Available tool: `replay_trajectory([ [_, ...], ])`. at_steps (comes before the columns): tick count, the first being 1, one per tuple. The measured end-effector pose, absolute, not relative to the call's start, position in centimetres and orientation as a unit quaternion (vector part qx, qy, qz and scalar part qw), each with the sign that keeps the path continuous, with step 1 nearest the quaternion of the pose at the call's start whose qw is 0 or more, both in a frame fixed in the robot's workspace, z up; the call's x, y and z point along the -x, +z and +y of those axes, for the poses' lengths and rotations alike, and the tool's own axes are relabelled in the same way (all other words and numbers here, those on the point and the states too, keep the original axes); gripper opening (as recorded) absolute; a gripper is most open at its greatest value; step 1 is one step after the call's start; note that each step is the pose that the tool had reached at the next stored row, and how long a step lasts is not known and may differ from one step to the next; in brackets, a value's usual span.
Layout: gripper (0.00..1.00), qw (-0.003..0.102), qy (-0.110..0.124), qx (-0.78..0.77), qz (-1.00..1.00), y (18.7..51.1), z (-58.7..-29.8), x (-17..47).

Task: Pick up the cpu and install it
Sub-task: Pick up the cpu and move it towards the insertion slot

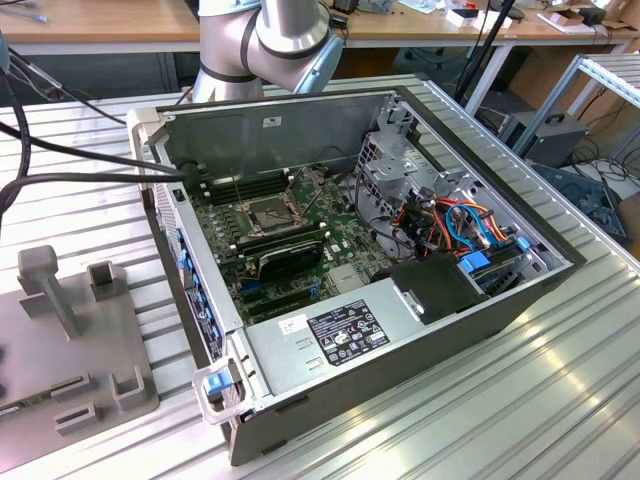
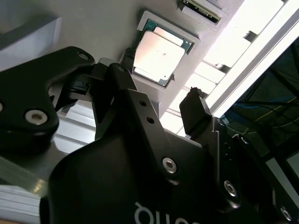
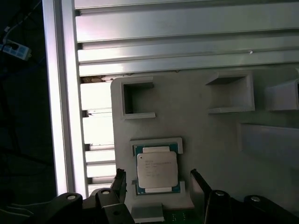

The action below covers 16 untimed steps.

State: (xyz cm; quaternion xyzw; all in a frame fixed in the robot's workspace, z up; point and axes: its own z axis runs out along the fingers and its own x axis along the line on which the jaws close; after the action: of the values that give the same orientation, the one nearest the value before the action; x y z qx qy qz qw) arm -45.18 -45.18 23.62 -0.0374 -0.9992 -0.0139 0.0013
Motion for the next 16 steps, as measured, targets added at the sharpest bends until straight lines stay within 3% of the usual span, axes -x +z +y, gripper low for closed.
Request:
replay_trajectory([
  [16, 0.66, 0.001, -0.014, 0.037, -0.999, 23.04, -45.18, 45.18],
])
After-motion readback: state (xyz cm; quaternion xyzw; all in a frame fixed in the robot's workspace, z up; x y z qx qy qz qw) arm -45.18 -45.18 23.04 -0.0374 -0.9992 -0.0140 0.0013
